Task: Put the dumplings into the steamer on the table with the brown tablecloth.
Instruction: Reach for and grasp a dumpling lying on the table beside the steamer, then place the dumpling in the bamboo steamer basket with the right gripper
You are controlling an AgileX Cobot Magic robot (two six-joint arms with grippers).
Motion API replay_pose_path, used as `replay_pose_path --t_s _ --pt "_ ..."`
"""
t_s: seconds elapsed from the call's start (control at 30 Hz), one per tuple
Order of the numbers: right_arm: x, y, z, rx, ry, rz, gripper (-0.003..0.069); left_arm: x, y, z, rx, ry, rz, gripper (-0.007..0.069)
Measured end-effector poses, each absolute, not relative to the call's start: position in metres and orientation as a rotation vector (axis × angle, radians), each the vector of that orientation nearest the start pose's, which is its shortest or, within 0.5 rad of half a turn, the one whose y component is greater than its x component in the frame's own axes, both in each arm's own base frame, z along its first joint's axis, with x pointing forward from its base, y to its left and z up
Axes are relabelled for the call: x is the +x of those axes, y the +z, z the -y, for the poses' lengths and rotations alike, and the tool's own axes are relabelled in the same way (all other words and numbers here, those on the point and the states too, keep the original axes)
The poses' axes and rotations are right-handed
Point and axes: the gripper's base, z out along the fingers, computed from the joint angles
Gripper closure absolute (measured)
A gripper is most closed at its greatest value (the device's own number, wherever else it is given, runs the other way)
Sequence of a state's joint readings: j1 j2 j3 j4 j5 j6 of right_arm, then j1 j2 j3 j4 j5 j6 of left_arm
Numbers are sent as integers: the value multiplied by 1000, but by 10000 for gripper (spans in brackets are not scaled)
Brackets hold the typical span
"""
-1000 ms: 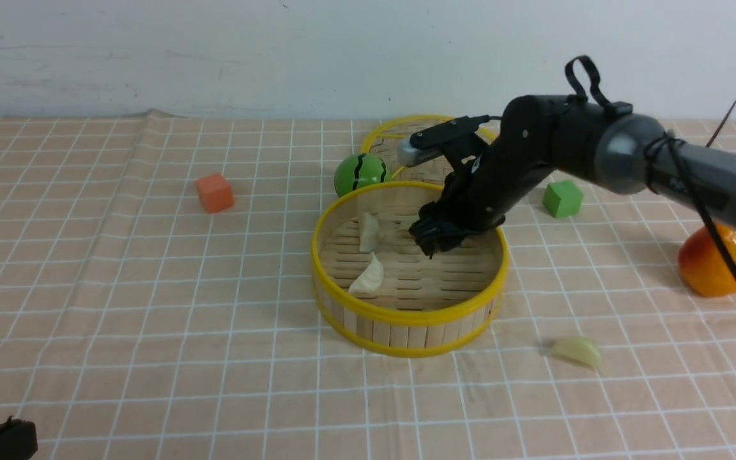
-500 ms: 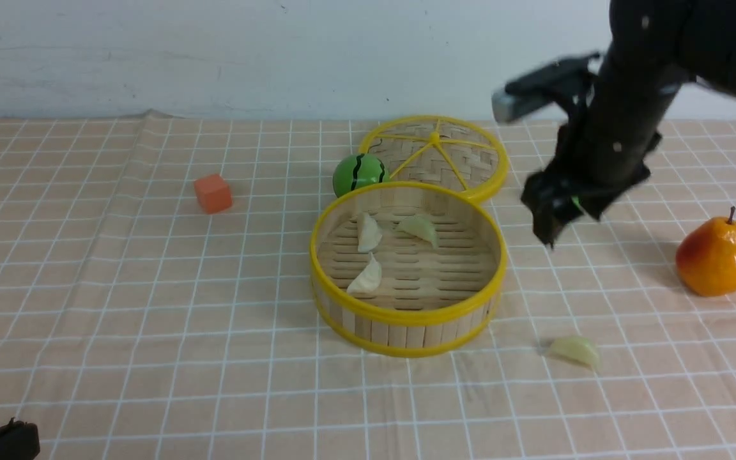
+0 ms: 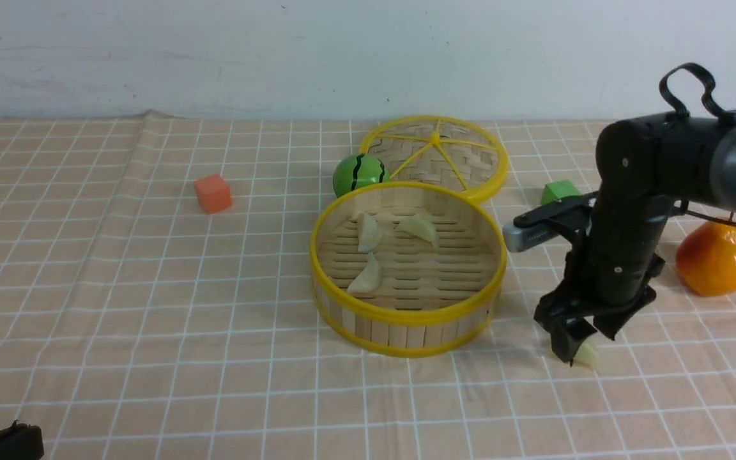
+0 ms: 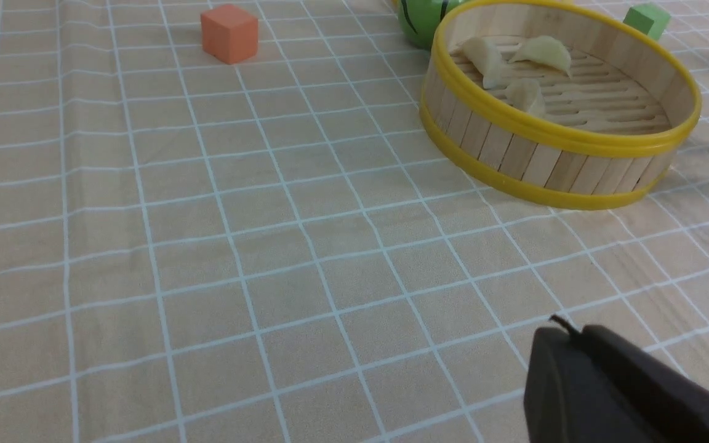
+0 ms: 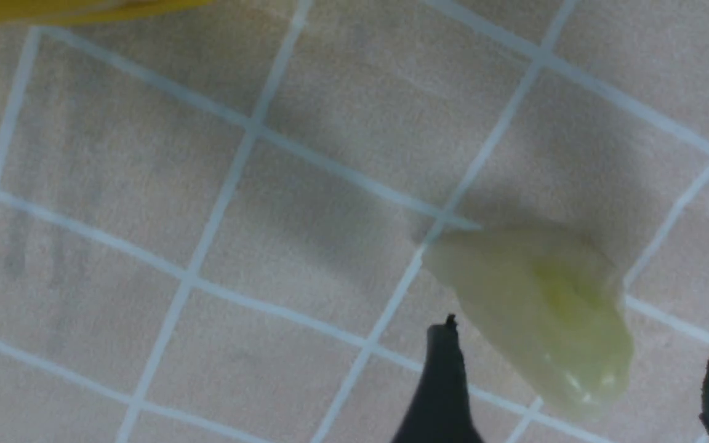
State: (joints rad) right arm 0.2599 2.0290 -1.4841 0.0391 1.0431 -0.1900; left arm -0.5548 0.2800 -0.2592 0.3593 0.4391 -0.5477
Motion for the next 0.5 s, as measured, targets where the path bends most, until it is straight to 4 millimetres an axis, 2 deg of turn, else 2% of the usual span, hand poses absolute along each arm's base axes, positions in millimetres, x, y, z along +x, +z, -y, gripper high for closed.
replay_pose_path --t_s 0.07,0.1,0.13,0.17,0.2,0.23,0.27,0.4,0.5 --pt "388 165 -106 -664 50 -3023 181 69 246 27 221 -377 -1920 605" --pt "389 162 -106 -669 45 -3033 227 69 246 27 222 -376 -1920 603" --pt "388 162 -106 -667 49 -3034 251 69 246 27 222 -376 -1920 603" --pt "388 162 -107 -669 49 -3035 311 69 246 27 222 -376 -1920 603" --pt "388 162 -107 -669 50 -3036 322 69 246 27 222 -376 -1920 603" --pt "388 163 -107 -670 51 -3037 405 69 246 27 222 -376 -1920 603" --pt "389 165 -107 -672 49 -3041 434 69 246 27 222 -376 -1920 603" --pt "393 183 -109 -662 67 -3018 425 69 246 27 222 -376 -1920 603" --pt "398 218 -121 -633 151 -2924 426 69 246 27 222 -375 -1919 603"
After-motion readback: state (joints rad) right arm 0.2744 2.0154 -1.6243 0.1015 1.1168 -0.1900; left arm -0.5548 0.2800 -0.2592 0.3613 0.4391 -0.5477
